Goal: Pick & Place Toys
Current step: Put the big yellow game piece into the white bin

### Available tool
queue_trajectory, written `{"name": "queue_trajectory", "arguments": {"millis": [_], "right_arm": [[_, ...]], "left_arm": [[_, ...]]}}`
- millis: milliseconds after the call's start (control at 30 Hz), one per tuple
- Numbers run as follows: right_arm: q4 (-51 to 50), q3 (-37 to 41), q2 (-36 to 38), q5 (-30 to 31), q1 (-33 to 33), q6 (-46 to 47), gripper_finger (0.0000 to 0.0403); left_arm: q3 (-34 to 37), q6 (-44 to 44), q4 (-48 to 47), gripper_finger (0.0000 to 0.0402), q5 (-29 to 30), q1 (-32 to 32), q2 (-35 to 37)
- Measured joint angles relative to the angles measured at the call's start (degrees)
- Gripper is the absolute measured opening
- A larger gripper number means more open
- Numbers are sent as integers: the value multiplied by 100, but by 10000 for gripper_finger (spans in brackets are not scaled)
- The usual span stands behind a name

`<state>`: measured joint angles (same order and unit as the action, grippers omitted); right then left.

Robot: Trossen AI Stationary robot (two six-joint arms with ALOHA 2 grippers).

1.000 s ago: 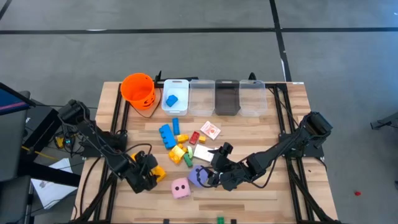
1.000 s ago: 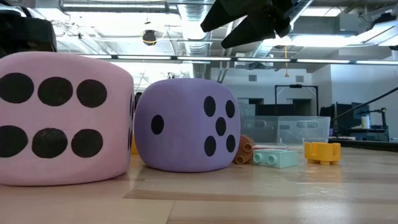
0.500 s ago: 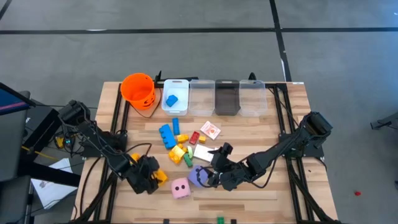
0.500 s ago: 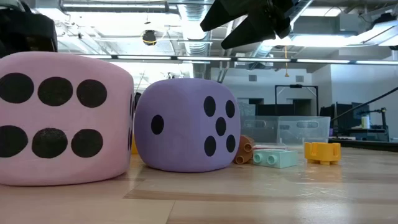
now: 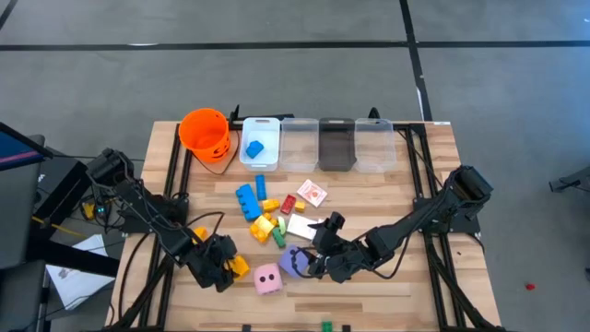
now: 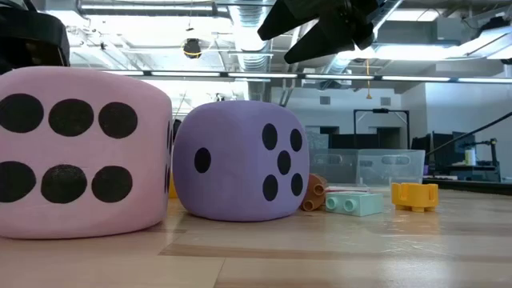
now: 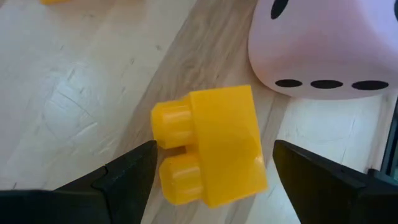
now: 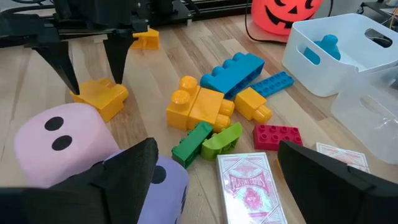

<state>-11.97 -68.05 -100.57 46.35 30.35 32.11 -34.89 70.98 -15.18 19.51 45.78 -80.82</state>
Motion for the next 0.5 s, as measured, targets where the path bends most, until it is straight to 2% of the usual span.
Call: {"name": "queue_trajectory", "arguments": {"millis": [333,500], "right_arm": [[0,0,0,-1,0,-13,331],[0,0,0,0,0,-13,331]], "left_arm": [[0,0,330,395,2,0,4],[-2,1,371,388,7,-1,-16]]}}
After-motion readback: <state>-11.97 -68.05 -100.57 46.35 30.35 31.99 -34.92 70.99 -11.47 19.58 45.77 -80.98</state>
